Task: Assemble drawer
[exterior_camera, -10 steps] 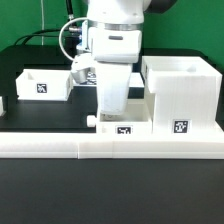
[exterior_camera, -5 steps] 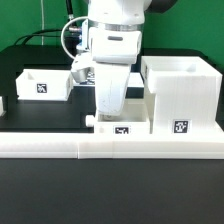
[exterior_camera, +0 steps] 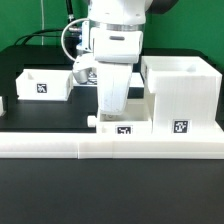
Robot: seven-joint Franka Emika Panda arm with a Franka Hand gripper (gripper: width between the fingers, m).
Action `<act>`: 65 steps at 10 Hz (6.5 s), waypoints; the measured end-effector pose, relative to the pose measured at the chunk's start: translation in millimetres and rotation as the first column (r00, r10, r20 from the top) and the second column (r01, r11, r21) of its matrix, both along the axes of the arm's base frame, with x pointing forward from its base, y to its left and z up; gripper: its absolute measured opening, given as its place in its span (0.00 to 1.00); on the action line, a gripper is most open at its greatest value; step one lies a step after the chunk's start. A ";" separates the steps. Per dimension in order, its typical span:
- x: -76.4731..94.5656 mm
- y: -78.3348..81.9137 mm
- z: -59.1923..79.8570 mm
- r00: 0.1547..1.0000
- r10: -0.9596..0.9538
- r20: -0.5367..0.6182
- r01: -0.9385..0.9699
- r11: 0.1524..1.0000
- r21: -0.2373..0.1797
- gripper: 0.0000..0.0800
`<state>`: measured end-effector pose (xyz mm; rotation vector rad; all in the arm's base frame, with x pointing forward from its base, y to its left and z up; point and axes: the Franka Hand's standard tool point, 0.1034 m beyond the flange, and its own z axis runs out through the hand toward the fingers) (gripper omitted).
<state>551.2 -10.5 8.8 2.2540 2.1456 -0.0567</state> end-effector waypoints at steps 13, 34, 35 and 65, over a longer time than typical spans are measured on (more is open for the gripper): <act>2.1 10.6 2.0 0.999 0.028 -0.044 -0.028 0.999 -0.021 0.08; 13.8 -55.8 22.5 0.983 0.111 -0.146 -0.086 0.982 0.165 0.81; 13.2 -52.3 21.4 0.982 0.120 -0.149 -0.095 0.982 0.166 0.81; 56.4 36.9 38.5 0.962 0.014 -0.273 0.008 0.997 0.077 0.81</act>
Offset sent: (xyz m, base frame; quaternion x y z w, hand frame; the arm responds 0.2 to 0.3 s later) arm 0.0017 -0.0002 -0.0043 0.0605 -0.0401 -0.0662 0.9952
